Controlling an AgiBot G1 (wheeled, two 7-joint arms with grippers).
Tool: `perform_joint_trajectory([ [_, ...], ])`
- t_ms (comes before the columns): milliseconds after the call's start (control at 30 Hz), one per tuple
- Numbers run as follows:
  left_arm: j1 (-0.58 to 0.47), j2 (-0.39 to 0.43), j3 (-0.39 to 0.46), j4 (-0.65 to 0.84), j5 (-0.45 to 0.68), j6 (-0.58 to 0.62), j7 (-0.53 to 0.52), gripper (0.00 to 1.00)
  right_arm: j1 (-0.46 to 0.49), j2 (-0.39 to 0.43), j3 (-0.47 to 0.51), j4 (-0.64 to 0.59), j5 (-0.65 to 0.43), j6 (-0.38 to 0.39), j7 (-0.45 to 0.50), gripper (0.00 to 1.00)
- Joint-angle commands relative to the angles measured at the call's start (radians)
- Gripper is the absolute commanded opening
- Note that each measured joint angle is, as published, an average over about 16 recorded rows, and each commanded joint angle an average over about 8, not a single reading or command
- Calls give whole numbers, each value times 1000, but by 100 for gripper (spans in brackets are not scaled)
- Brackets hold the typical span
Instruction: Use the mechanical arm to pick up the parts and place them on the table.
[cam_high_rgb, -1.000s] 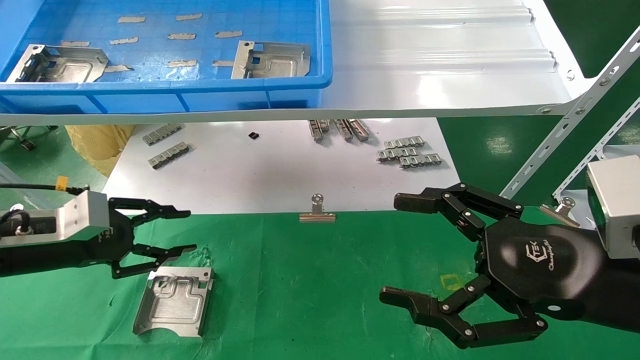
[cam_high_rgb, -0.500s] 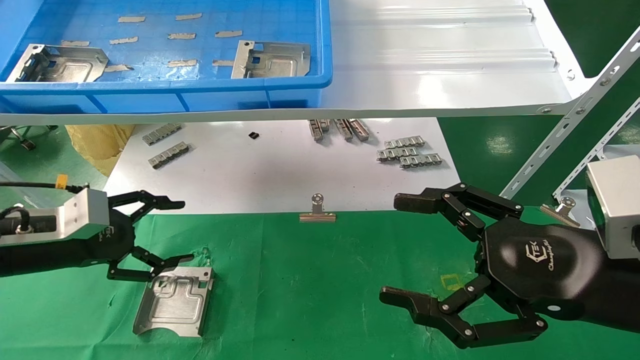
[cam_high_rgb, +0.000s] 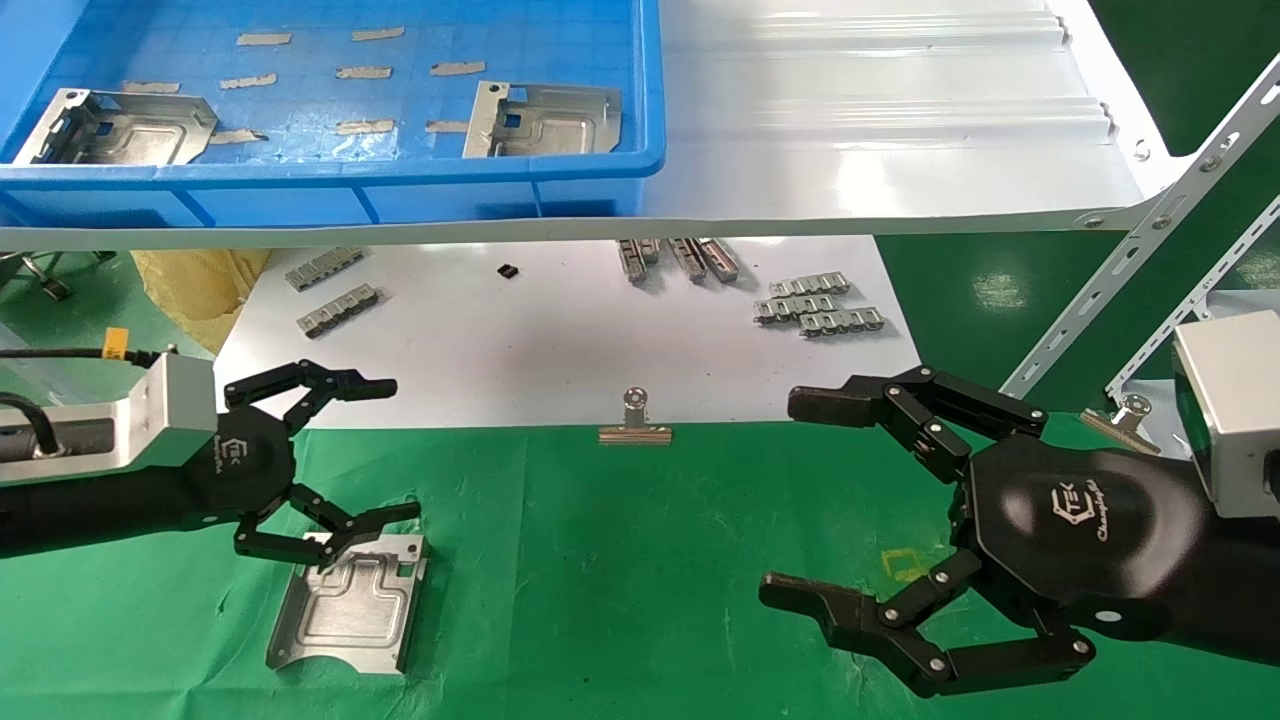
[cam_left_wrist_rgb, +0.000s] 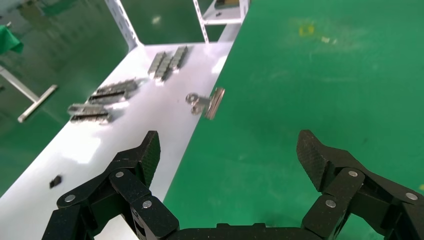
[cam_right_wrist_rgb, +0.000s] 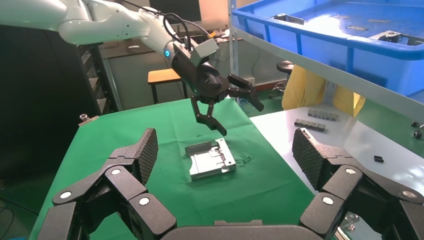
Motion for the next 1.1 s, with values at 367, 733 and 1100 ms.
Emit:
perform_joint_trajectory([
  [367,116,-47,-94,-243,-76,-22,-185,100,0,0,0,0,0,0,0,100],
  [733,223,-90,-181,-465,-146,-42,-354,100,0,0,0,0,0,0,0,100],
  [1100,329,-132,-267,-687,-215,-62,-523,100,0,0,0,0,0,0,0,100],
])
